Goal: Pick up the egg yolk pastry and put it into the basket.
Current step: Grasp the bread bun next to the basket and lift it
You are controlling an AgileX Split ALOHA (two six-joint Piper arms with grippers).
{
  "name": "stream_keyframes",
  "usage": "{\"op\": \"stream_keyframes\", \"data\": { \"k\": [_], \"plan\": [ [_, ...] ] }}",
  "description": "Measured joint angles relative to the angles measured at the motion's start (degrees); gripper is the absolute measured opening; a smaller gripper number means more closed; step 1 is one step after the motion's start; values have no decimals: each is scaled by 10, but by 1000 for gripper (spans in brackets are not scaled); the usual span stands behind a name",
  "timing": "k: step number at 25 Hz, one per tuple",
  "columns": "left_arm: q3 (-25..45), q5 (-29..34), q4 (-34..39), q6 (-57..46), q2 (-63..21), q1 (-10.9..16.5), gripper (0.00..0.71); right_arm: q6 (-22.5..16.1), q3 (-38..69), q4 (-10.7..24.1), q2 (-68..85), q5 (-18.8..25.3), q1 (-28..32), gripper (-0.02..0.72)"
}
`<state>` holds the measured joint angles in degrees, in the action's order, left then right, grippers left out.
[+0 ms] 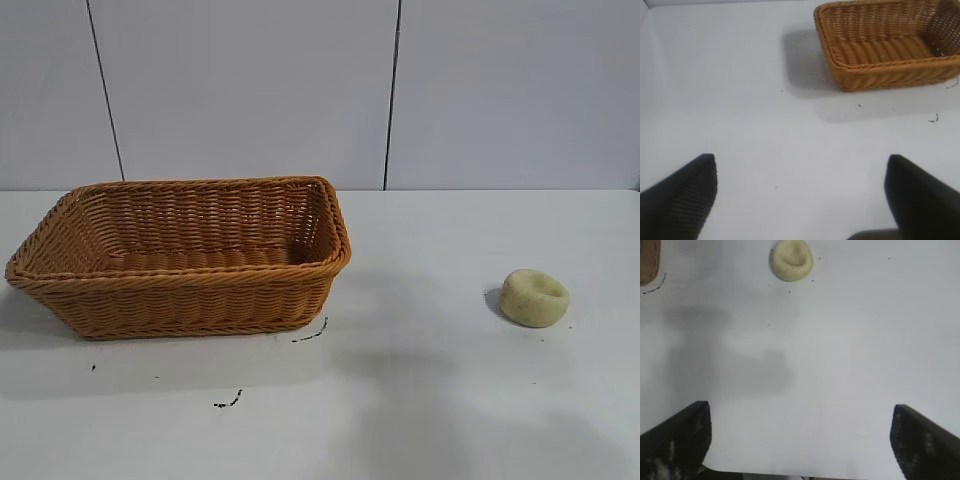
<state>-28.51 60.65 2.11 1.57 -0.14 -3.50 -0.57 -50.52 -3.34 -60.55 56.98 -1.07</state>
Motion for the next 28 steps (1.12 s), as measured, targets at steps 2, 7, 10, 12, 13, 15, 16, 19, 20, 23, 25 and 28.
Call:
{"op": "stream_keyframes", "data": {
  "k": [2,7,10,12,13,15,16,19,20,23,25,28],
  "plan": [
    [0,0,0,0,0,0,693,1,-38,0,-85,-1,0,697],
    [0,0,0,0,0,0,693,20,-149,0,-263,-4,0,697],
    [0,0,0,0,0,0,693,26,-218,1,-350,-6,0,697],
    [0,0,0,0,0,0,693,28,-259,1,-397,-8,0,697],
    [0,0,0,0,0,0,693,28,-279,1,-419,-8,0,697],
    [0,0,0,0,0,0,693,28,-313,0,-454,-8,-1,697],
    [0,0,0,0,0,0,693,30,-324,0,-469,-8,-4,697],
    [0,0,0,0,0,0,693,45,-345,-1,-499,-8,-21,697],
    [0,0,0,0,0,0,693,48,-347,-2,-505,-12,-29,697],
    [0,0,0,0,0,0,693,49,-347,-5,-518,-23,-46,697],
    [0,0,0,0,0,0,693,49,-347,-5,-528,-32,-48,697],
    [0,0,0,0,0,0,693,46,-347,-4,-549,-39,-48,697]
  ]
}}
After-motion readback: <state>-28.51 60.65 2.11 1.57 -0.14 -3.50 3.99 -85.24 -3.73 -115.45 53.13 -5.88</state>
